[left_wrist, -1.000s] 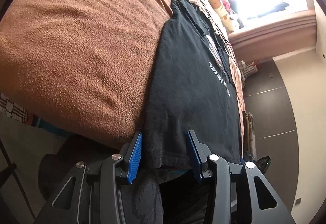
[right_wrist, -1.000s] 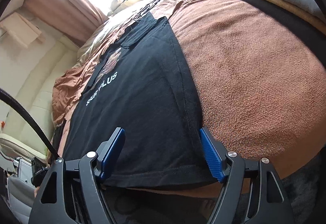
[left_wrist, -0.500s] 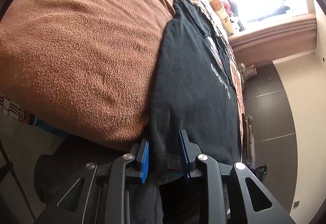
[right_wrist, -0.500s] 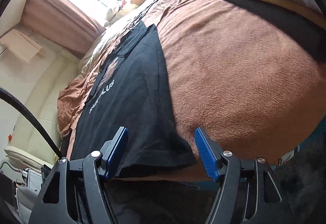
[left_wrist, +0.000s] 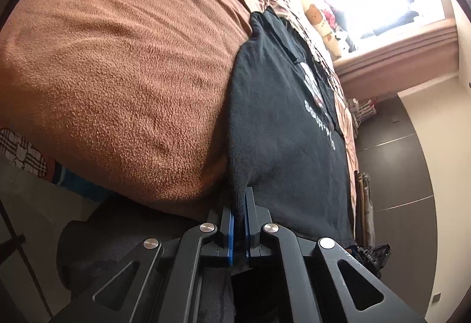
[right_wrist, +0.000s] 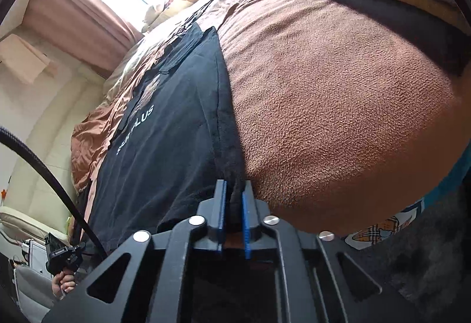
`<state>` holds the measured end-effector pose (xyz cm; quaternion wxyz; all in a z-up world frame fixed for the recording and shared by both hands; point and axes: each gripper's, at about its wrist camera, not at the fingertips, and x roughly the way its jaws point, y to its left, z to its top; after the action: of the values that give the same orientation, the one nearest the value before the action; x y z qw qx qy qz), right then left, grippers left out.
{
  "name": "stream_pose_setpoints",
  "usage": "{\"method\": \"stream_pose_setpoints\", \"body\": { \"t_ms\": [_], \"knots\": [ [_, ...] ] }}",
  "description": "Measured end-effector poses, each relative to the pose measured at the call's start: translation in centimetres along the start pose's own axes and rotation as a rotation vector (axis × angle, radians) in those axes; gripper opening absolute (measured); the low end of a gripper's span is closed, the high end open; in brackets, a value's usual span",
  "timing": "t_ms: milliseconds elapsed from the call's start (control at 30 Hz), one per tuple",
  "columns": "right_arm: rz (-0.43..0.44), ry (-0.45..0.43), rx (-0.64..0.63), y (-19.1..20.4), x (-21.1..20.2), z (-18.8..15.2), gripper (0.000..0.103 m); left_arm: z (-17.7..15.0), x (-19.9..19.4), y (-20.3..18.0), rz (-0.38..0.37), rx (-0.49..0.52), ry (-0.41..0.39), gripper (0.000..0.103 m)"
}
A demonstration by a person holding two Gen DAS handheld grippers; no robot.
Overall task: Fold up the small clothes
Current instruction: 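Close both tools on the shirt hem, then lift the hem with both tools and fold it over toward the collar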
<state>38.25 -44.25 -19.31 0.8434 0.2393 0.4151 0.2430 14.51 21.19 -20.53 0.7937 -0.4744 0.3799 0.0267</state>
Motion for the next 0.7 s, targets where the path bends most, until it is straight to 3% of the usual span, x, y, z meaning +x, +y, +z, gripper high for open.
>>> {"method": "stream_pose_setpoints", "body": {
  "t_ms": [167, 333, 400, 433, 467, 533, 700],
  "knots": [
    [0.068, -0.106, 0.076, -0.8, -2.3, -0.5, 0.003, 0.2, -0.1, -0.4, -0.01, -0.007, -0.007, 0.004],
    [0.092, -0.049, 0.119, -0.8, -1.1, -1.6, 0.004, 0.2, 0.9, 0.9, -0.052, -0.099, 0.029, 0.006],
    [0.085, -0.036, 0.121, -1.0, -0.5, -1.8, 0.007, 0.0, 1.0, 1.0, -0.049, -0.099, 0.037, 0.011],
    [0.08, -0.033, 0.129, -1.1, -0.2, -1.7, 0.015, -0.2, 1.1, 1.0, -0.048, -0.1, 0.039, 0.016],
    [0.081, -0.033, 0.138, -1.3, 0.1, -1.5, 0.03, -0.3, 1.1, 1.1, -0.05, -0.102, 0.041, 0.02],
    [0.12, -0.051, 0.158, -1.6, 0.2, -1.4, 0.042, -0.4, 1.2, 1.2, -0.061, -0.108, 0.039, 0.032],
    [0.126, -0.065, 0.158, -1.5, 0.7, -1.0, 0.042, -0.5, 1.5, 1.3, -0.089, -0.108, 0.035, 0.035]
  ]
}}
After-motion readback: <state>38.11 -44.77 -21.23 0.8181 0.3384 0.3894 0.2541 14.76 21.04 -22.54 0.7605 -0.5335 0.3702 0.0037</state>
